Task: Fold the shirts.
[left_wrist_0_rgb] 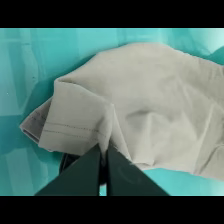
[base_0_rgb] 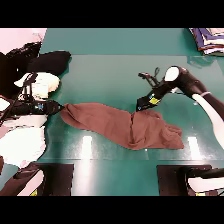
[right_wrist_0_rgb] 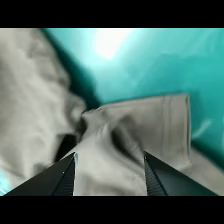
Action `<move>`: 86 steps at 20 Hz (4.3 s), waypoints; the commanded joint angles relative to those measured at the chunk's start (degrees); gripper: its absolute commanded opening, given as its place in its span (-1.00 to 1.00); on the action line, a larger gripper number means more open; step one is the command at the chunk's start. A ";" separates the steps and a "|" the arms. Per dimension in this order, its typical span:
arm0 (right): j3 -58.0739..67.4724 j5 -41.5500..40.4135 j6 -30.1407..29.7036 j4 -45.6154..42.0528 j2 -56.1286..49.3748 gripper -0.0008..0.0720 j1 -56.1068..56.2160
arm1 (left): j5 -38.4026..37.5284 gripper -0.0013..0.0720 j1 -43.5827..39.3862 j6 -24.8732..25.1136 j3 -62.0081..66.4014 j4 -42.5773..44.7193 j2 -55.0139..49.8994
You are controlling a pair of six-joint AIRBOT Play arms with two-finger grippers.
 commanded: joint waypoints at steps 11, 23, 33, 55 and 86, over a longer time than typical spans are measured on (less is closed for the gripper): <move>7.19 3.48 -3.45 -3.96 2.93 -0.94 0.70 | -2.78 -0.88 -0.04 -0.42 8.63 1.49 1.60; 39.41 -3.34 2.23 -9.79 41.16 -0.94 -24.63 | -7.32 -0.88 -0.04 -6.12 75.17 3.61 2.49; 39.65 4.00 0.83 4.09 41.83 -0.94 -48.72 | -18.86 -0.88 -0.04 -12.15 70.34 2.99 2.51; 18.69 -14.05 6.25 -6.14 -1.31 -0.76 -25.88 | 9.75 -0.86 -8.09 -7.02 42.60 0.79 -45.57; -17.44 5.90 -0.20 0.55 33.94 0.09 -41.83 | -10.08 -0.88 -5.11 0.00 9.84 1.70 -31.39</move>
